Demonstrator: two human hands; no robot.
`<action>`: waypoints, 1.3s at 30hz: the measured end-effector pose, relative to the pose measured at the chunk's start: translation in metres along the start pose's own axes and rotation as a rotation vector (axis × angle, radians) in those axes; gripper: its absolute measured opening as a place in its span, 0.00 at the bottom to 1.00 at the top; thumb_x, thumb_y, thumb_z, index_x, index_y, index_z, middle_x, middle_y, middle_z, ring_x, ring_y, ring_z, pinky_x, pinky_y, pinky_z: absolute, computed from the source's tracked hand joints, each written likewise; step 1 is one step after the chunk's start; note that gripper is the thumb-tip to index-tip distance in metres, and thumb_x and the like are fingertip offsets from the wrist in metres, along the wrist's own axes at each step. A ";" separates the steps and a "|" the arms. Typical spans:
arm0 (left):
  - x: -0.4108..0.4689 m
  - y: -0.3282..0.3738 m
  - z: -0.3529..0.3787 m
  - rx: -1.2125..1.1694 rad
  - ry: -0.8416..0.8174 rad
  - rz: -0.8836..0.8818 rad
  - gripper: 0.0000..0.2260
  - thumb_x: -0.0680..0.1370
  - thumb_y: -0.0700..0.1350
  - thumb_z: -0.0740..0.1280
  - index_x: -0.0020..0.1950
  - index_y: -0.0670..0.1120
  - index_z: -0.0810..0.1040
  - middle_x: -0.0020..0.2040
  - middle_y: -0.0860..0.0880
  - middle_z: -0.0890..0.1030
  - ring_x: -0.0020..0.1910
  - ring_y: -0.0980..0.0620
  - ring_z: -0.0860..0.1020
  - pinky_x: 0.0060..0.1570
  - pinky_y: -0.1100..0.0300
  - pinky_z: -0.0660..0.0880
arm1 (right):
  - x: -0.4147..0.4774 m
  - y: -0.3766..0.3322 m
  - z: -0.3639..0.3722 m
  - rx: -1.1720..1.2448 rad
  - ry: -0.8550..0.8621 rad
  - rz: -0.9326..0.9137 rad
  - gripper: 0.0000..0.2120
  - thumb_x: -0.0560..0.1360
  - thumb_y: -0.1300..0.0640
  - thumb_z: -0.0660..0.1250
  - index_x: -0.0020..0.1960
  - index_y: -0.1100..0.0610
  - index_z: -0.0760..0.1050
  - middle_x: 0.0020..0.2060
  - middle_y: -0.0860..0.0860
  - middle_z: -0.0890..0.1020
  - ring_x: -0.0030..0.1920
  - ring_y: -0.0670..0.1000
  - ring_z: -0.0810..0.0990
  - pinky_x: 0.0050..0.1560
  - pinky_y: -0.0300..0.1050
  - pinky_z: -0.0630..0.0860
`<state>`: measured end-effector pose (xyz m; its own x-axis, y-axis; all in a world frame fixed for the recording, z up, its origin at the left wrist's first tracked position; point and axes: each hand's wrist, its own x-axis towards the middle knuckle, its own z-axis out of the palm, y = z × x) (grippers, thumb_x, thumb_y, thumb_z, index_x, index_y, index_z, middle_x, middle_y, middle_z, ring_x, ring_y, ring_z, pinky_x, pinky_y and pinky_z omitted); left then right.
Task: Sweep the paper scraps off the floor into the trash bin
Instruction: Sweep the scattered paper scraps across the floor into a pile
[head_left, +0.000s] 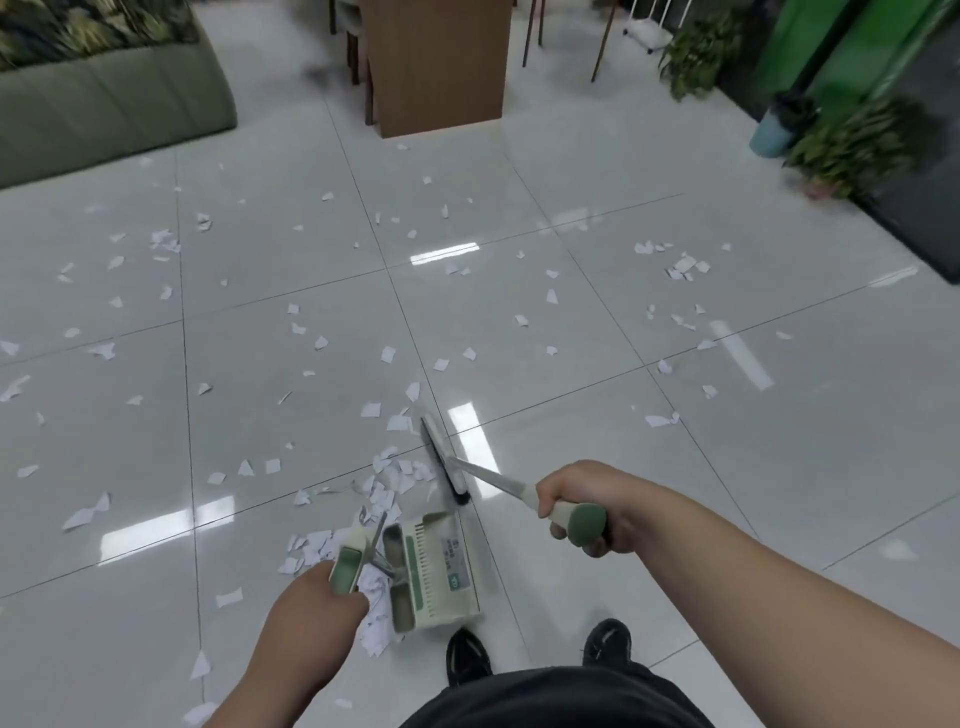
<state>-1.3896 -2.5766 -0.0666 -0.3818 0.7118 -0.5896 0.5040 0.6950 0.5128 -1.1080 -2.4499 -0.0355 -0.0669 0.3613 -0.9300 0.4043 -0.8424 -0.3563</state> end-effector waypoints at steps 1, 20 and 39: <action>0.003 0.005 0.000 -0.002 -0.001 0.011 0.09 0.74 0.36 0.65 0.37 0.43 0.66 0.32 0.47 0.70 0.31 0.46 0.66 0.33 0.54 0.60 | -0.005 0.001 -0.004 0.019 0.006 -0.002 0.12 0.68 0.64 0.66 0.51 0.59 0.74 0.32 0.56 0.76 0.21 0.50 0.70 0.27 0.36 0.60; 0.039 0.193 0.128 0.131 -0.033 0.204 0.08 0.72 0.36 0.64 0.37 0.43 0.65 0.30 0.47 0.68 0.30 0.47 0.64 0.32 0.56 0.60 | 0.001 0.068 -0.272 0.234 0.437 -0.046 0.08 0.66 0.66 0.67 0.43 0.58 0.72 0.38 0.58 0.73 0.37 0.57 0.70 0.29 0.38 0.62; 0.008 0.384 0.295 0.319 0.063 0.060 0.04 0.74 0.38 0.67 0.40 0.39 0.74 0.33 0.42 0.77 0.35 0.43 0.75 0.36 0.53 0.66 | 0.090 0.067 -0.551 0.090 0.294 0.061 0.09 0.66 0.65 0.64 0.41 0.55 0.66 0.28 0.52 0.66 0.27 0.52 0.62 0.27 0.36 0.59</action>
<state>-0.9707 -2.3338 -0.0590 -0.3865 0.7625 -0.5189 0.7403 0.5920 0.3186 -0.5848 -2.2534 -0.0934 0.2265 0.3981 -0.8889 0.3158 -0.8934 -0.3196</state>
